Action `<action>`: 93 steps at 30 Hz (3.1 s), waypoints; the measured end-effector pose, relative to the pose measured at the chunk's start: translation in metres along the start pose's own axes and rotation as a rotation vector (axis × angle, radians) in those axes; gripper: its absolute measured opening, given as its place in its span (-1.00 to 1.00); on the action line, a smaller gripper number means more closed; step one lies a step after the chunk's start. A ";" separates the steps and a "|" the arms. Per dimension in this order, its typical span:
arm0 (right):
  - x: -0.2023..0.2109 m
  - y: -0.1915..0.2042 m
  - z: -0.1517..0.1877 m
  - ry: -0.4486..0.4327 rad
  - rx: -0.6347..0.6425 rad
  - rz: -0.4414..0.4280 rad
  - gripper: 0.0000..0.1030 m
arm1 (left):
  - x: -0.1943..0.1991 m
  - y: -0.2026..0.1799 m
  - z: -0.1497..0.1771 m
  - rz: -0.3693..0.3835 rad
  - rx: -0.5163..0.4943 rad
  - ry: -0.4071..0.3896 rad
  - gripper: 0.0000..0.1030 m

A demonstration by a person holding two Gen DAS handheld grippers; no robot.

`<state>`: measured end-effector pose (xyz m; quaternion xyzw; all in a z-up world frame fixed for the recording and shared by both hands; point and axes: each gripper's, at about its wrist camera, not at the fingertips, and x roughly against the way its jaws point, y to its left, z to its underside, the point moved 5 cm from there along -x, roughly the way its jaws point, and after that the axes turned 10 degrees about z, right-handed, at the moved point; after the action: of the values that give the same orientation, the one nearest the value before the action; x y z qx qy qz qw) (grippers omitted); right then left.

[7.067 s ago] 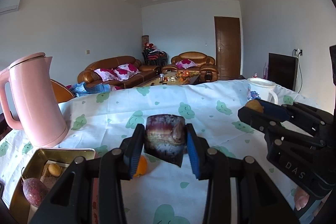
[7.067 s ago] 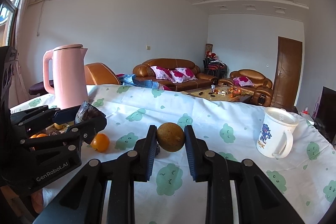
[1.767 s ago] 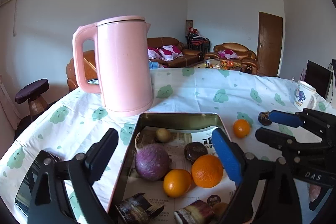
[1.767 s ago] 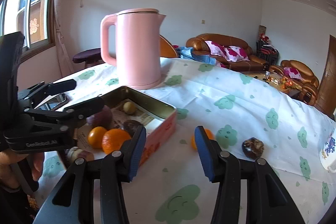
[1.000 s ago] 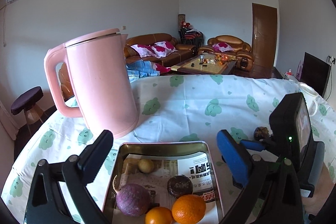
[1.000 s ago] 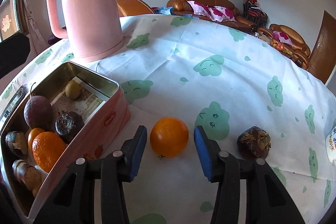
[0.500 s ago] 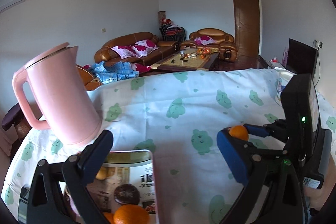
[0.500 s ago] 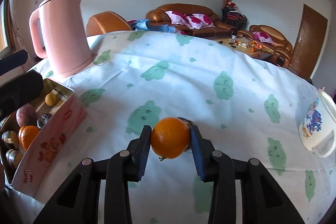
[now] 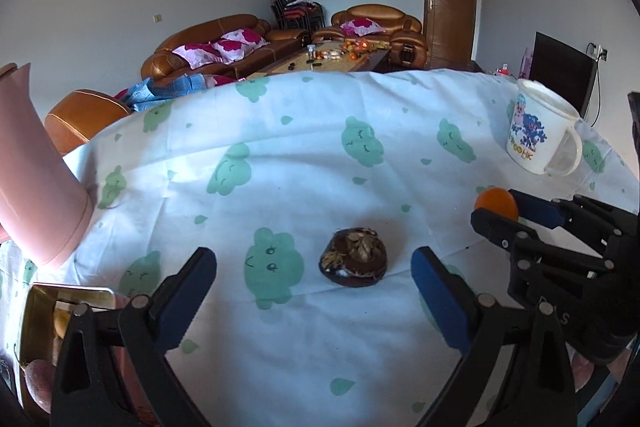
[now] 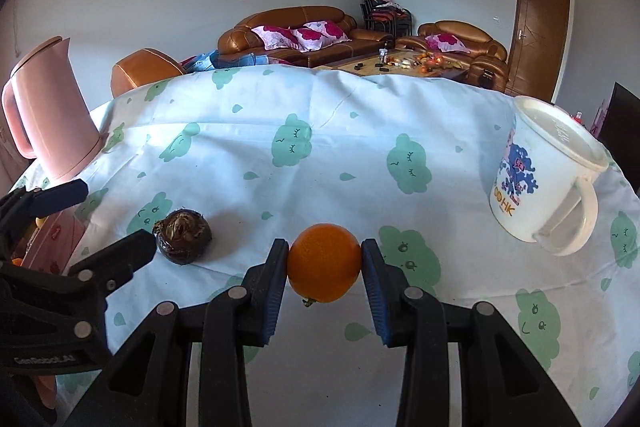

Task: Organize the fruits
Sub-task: 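Close the right gripper on the orange while the left gripper grasps the dark brown fruit, then lift the orange with the right gripper while the left gripper lifts the dark brown fruit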

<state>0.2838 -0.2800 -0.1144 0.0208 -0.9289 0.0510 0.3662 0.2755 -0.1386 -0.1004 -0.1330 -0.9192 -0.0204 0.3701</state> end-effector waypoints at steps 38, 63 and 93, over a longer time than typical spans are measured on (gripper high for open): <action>0.037 0.000 -0.002 -0.175 -0.011 -0.033 -0.24 | -0.009 -0.010 0.006 0.125 0.013 -0.028 -0.10; 0.068 0.008 -0.002 -0.322 0.028 -0.039 -0.24 | 0.032 -0.009 0.012 0.066 -0.011 -0.180 -0.10; 0.096 0.019 0.008 -0.434 0.052 -0.076 -0.24 | 0.066 -0.013 0.022 0.000 -0.066 -0.303 -0.10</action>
<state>0.2069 -0.2617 -0.0565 0.0755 -0.9829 0.0554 0.1588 0.2114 -0.1328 -0.0704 -0.1468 -0.9634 -0.0301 0.2225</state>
